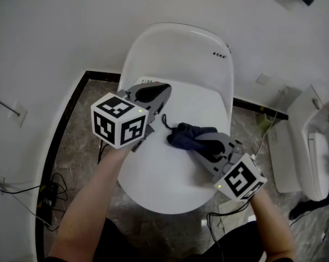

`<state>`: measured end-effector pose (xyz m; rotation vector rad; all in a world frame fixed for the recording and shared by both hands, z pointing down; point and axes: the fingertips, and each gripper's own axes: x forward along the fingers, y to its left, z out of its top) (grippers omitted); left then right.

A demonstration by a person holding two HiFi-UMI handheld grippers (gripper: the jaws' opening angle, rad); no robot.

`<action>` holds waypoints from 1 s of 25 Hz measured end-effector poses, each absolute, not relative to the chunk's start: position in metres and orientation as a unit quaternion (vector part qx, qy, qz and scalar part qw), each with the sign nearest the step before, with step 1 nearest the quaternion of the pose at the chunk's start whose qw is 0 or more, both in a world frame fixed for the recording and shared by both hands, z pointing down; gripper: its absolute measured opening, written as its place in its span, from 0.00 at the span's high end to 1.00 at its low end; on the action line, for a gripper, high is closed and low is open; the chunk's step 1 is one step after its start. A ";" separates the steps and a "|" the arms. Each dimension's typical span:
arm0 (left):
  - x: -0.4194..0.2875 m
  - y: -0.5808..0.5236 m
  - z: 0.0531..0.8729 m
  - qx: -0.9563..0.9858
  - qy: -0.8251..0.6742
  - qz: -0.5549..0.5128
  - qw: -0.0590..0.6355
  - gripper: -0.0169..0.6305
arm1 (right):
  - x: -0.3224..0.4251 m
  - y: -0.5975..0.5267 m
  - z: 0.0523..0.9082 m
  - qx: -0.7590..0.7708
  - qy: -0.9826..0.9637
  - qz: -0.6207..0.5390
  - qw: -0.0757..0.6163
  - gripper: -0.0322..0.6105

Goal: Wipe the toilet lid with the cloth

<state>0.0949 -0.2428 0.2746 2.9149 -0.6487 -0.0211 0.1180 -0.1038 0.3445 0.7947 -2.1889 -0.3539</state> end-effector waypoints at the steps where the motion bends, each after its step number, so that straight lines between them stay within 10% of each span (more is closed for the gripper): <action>1: 0.095 -0.243 0.275 0.973 -0.216 -0.007 0.078 0.95 | 0.118 -0.102 0.344 0.311 -0.859 -0.138 0.382 0.84; 25: 0.093 -0.246 0.275 0.972 -0.219 -0.008 0.081 0.95 | 0.098 -0.036 0.353 0.310 -0.875 -0.112 0.355 0.84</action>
